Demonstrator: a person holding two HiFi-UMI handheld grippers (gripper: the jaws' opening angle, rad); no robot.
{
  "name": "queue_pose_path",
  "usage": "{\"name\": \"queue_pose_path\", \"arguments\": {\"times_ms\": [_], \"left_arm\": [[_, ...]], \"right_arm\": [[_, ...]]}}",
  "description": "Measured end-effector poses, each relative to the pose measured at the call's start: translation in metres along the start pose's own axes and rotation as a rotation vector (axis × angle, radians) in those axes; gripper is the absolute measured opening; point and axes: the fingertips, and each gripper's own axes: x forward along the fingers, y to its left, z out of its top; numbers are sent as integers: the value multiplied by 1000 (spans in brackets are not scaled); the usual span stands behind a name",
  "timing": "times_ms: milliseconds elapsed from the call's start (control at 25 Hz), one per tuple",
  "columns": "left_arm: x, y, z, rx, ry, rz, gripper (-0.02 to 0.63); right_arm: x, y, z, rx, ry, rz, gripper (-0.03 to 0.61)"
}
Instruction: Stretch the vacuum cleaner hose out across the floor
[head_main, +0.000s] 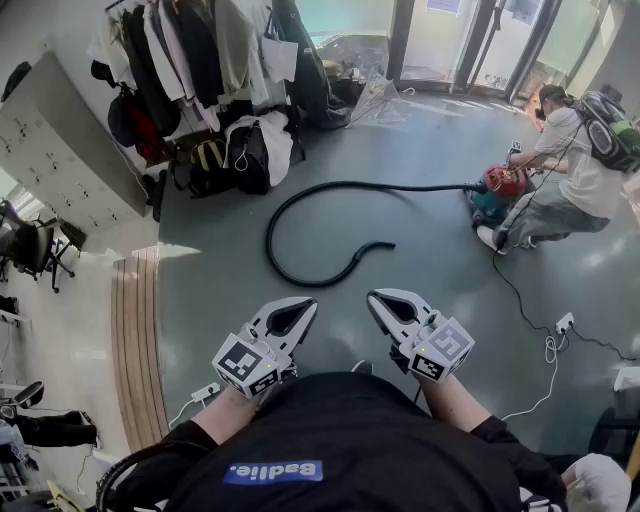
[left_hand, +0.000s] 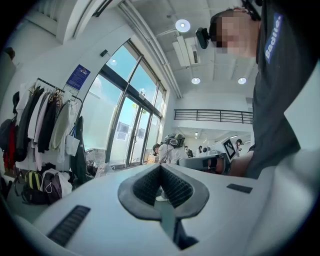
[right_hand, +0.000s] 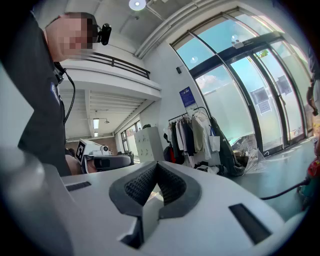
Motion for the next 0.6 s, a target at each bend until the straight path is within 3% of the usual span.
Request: {"name": "queue_pose_path", "arguments": {"times_ms": [600], "left_arm": [[57,-33,-7,24,24,-14,-2]], "right_arm": [[-52,-39,0,1,-23,4,5]]}}
